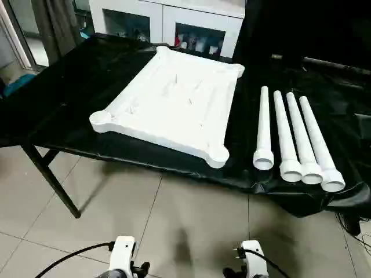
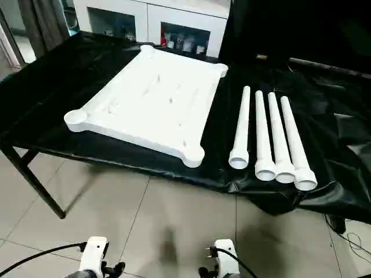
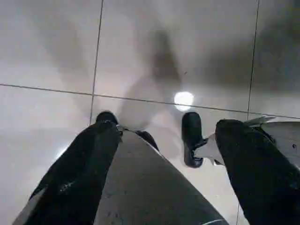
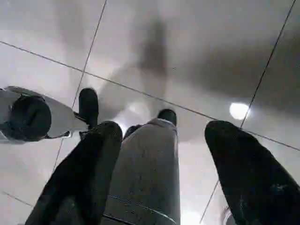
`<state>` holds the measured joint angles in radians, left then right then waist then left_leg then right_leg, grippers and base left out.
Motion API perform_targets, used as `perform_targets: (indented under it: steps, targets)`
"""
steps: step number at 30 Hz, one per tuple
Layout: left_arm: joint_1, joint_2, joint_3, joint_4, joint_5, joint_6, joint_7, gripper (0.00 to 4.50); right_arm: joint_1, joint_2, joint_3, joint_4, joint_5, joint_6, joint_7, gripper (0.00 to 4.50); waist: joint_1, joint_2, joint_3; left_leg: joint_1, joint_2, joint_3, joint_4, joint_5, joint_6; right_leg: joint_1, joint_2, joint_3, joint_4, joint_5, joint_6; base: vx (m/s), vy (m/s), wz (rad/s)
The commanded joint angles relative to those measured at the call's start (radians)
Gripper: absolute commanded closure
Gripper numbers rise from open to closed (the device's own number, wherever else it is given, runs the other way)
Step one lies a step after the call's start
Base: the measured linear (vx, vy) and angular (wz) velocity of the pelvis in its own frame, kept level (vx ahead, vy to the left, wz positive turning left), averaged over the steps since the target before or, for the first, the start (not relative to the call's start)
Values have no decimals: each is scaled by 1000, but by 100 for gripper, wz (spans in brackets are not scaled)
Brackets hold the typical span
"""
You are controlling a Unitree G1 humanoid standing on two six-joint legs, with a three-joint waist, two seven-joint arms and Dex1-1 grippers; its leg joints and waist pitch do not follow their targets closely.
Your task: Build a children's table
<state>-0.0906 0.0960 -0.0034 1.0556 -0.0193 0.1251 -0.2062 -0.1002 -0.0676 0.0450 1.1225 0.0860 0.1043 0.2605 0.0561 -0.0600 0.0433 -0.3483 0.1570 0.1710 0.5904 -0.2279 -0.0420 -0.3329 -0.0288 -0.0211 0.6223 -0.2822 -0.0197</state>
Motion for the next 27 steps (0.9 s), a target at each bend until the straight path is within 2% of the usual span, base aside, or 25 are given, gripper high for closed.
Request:
perform_targets:
  steps: [1,2,3,4,5,6,7,8,9,10,11,13,15,16,18,22,23,24,25,26,27]
  targets:
    - [-204,-64,-17,201,66,69,179,66,-180,-11,-120,206,25,-18,-177,133,-8,19,-23,30,103,-44,-91,-262,16,-2,-139,54,-89,-83,-270,0,0,0]
    - [-210,-52,-18,200,67,73,170,66,-181,-10,-118,204,24,-17,-178,133,4,-10,-20,26,103,-41,-88,-257,15,0,-148,59,-95,-125,-258,0,0,0]
    - [-236,-3,-22,197,74,85,135,66,-185,-4,-112,198,22,-11,-186,133,14,-4,-24,8,95,-29,-76,-150,37,8,-160,65,-87,-86,-237,-76,21,4]
    - [-244,13,-22,198,76,86,124,66,-187,-1,-112,196,24,-8,-185,133,16,10,-30,1,96,-27,-74,-57,66,11,-162,62,-78,21,-232,0,0,0]
    - [-243,14,-22,200,77,84,123,66,-187,-1,-112,195,24,-7,-184,133,15,15,-31,0,99,-26,-76,-39,73,9,-156,57,-74,69,-232,0,0,0]
    - [-242,13,-23,201,77,83,123,66,-187,-2,-111,195,24,-6,-183,133,15,13,-33,-1,96,-22,-72,-22,79,8,-148,54,-67,124,-232,0,0,0]
    - [-242,13,-23,203,77,81,123,66,-186,0,-116,195,30,-5,-177,133,16,11,-40,8,98,-19,-68,4,91,8,-142,50,-55,236,-240,56,-21,2]
    - [-241,12,-22,203,77,81,123,66,-186,0,-118,195,31,-4,-175,133,16,5,-47,8,98,-18,-62,39,110,13,-141,47,-44,341,-252,56,-21,2]
    - [-241,12,-22,204,77,80,123,66,-186,0,-120,195,34,-4,-173,133,17,3,-48,6,95,-17,-59,55,123,14,-140,46,-41,382,-257,0,0,0]
    - [-251,9,-18,226,81,71,129,66,-194,2,-133,211,24,-10,-177,133,19,3,-49,6,96,-15,-55,73,148,14,-141,43,-37,433,-271,0,0,0]
    - [-257,7,-14,241,85,65,134,66,-199,2,-140,222,15,-15,-181,133,23,4,-49,7,98,-14,-55,65,152,11,-144,42,-39,426,-276,0,0,0]
    - [-262,3,-5,260,80,40,140,66,-204,2,-144,234,-3,-34,-185,133,32,11,-41,10,106,-14,-62,3,140,5,-150,40,-50,332,-284,0,0,0]
    - [-256,1,4,257,70,13,128,66,-209,-4,-141,222,0,-44,-179,133,37,8,-33,16,112,-11,-72,-104,91,2,-156,41,-67,149,-283,0,0,0]
    - [-252,2,3,254,69,0,120,66,-210,-7,-140,215,3,-49,-174,133,37,9,-32,16,114,-11,-76,-130,69,1,-157,40,-73,88,-272,0,0,0]
    - [-234,12,-17,233,84,-36,86,66,-203,-13,-123,181,-3,-71,-161,133,34,3,-30,13,115,-13,-82,-150,50,2,-155,39,-76,34,-251,0,0,0]
    - [-182,31,-54,171,115,-100,62,66,-164,-15,-104,91,-9,-114,-110,133,35,4,-32,7,114,-14,-80,-124,63,3,-158,40,-72,62,-220,0,0,0]
    - [-155,35,-60,126,115,-120,50,66,-128,-15,-92,23,-16,-137,-79,133,33,0,-33,6,113,-13,-79,-118,68,4,-157,39,-71,73,-221,0,0,0]
    - [-151,36,-61,121,115,-122,49,66,-124,-15,-91,16,-17,-140,-75,133,37,0,-35,3,114,-13,-75,-92,83,6,-158,39,-66,115,-219,0,0,0]
    - [-106,38,-56,35,105,-129,49,66,-49,-18,-73,-121,-14,-150,-26,133,40,1,-34,3,115,-12,-73,-78,102,5,-157,39,-63,162,-217,0,0,0]
    - [-106,38,-56,35,105,-129,49,66,-49,-18,-73,-121,-14,-150,-26,133,40,1,-34,3,115,-12,-73,-78,102,5,-157,39,-63,162,-217,0,0,0]
    - [-85,39,-59,-7,104,-133,46,66,-17,-20,-68,-178,-6,-146,-1,133,37,-3,-34,2,113,-12,-73,-75,115,5,-154,37,-62,177,-217,0,0,0]
